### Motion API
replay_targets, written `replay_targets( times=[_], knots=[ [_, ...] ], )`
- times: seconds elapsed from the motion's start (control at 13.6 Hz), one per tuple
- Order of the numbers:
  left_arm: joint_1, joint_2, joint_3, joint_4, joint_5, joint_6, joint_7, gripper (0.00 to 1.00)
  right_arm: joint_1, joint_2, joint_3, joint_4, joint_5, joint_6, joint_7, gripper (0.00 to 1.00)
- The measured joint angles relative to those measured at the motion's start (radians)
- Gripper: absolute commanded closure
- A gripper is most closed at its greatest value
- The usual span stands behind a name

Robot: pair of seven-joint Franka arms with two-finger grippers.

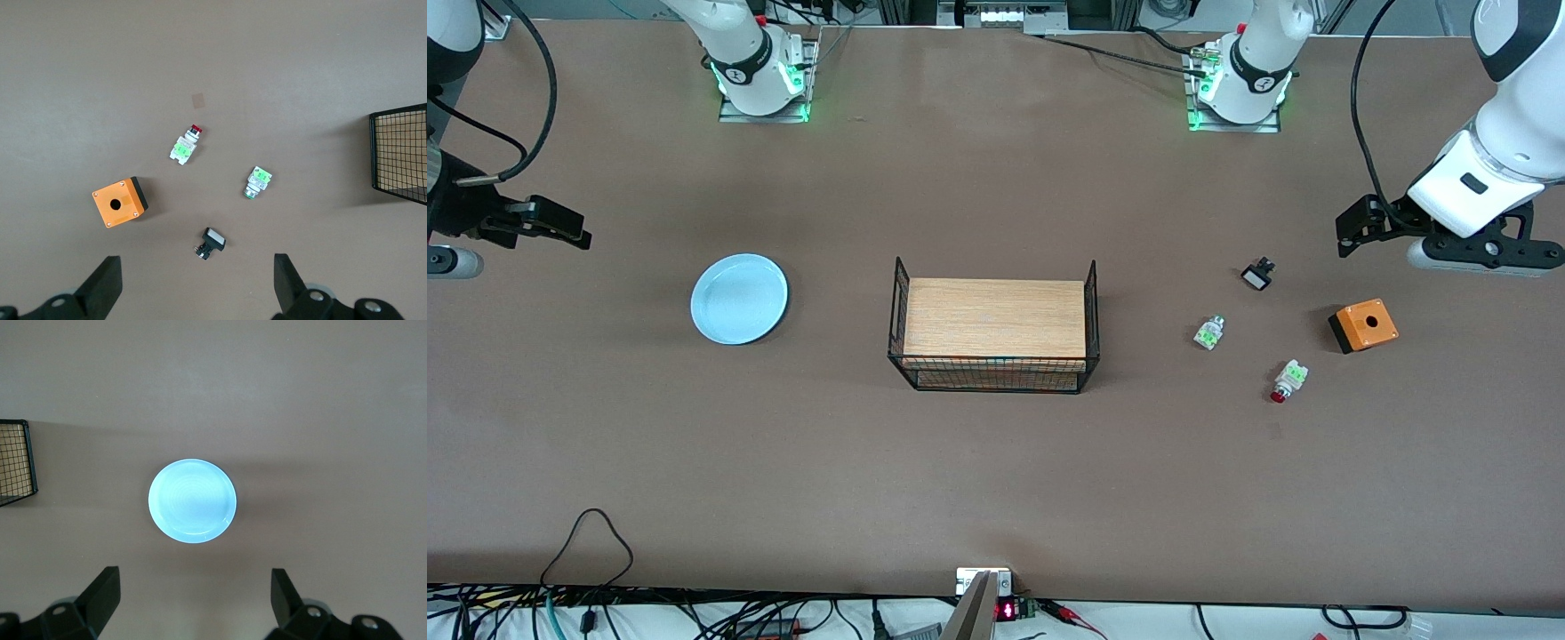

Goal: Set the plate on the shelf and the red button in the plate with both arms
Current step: 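Move the right gripper toward the light blue plate's rim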

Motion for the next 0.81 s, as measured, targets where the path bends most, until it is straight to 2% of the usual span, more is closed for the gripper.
replay_targets(
  times=[0.51, 0.81],
  knots=[
    [0.000, 0.000, 0.000, 0.000, 0.000, 0.000, 0.000, 0.00, -0.001, 0.004, 0.000, -0.007, 0.000, 0.001, 0.000, 0.00],
    [0.000, 0.000, 0.000, 0.000, 0.000, 0.000, 0.000, 0.00, -0.002, 0.061, -0.001, -0.022, 0.000, 0.058, 0.000, 0.00]
  ],
)
